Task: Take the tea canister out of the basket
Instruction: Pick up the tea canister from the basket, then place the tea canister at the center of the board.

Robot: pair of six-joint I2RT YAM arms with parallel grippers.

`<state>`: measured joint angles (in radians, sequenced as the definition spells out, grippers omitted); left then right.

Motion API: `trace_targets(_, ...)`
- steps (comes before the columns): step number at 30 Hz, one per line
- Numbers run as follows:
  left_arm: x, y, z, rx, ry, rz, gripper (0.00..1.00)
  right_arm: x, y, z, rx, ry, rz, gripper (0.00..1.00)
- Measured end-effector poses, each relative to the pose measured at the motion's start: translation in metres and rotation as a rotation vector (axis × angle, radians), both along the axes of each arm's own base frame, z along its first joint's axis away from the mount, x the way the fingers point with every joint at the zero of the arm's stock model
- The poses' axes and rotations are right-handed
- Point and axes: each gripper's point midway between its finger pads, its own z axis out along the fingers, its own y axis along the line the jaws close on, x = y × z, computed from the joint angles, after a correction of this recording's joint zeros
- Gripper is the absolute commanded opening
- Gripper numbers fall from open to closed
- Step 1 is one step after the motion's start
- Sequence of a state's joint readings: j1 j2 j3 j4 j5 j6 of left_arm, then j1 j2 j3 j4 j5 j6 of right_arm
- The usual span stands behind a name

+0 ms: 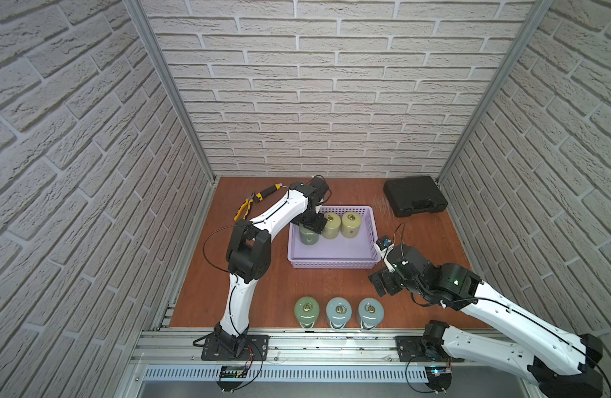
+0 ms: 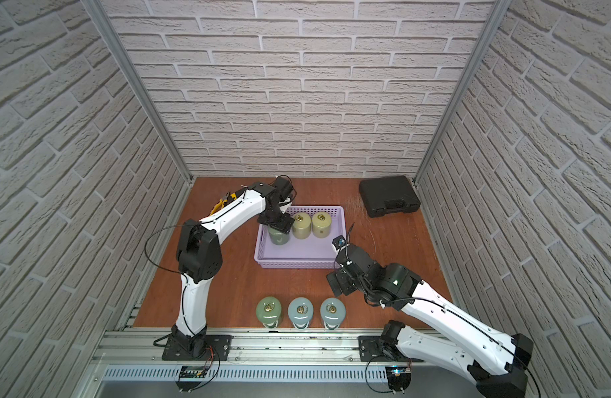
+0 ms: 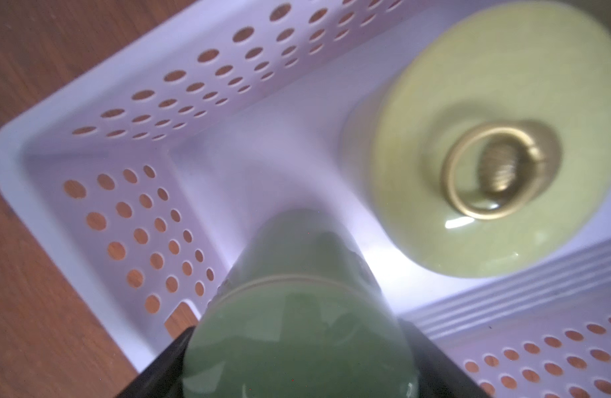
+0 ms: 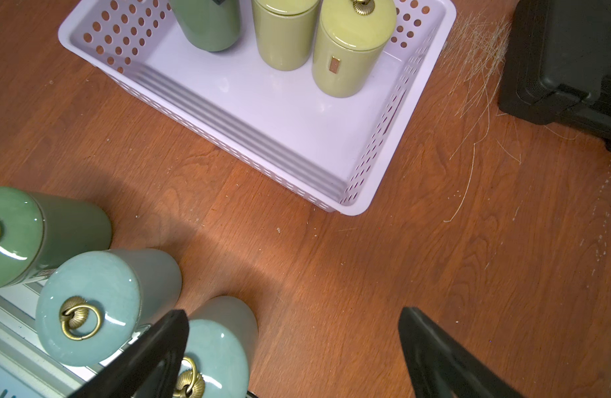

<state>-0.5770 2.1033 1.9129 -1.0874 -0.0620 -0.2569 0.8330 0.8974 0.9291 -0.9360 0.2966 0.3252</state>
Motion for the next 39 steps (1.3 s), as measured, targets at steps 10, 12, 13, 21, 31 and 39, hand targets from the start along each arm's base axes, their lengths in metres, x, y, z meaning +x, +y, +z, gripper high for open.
trace_targets(10,-0.008,0.006,0.025,-0.014,-0.022,0.010,0.51,0.004,0.003,0.002,0.015,-0.021,-0.003,1.00)
trace_targets(12,-0.009,0.007,0.028,-0.013,-0.023,0.010,0.50,0.005,0.003,0.003,0.016,-0.023,-0.003,1.00)
trace_targets(13,-0.010,0.007,0.030,-0.014,-0.025,0.011,0.50,0.005,0.004,0.003,0.017,-0.025,-0.004,1.00)
trace_targets(21,-0.017,0.009,0.041,-0.015,-0.030,0.025,0.50,0.007,0.003,0.003,0.013,-0.035,-0.012,1.00)
trace_targets(31,-0.036,0.006,0.077,-0.047,-0.090,0.042,0.50,0.010,0.004,0.003,0.022,-0.046,-0.018,1.00)
trace_targets(39,-0.061,0.006,0.091,-0.048,-0.099,0.055,0.49,0.013,0.004,0.006,0.026,-0.065,-0.032,1.00)
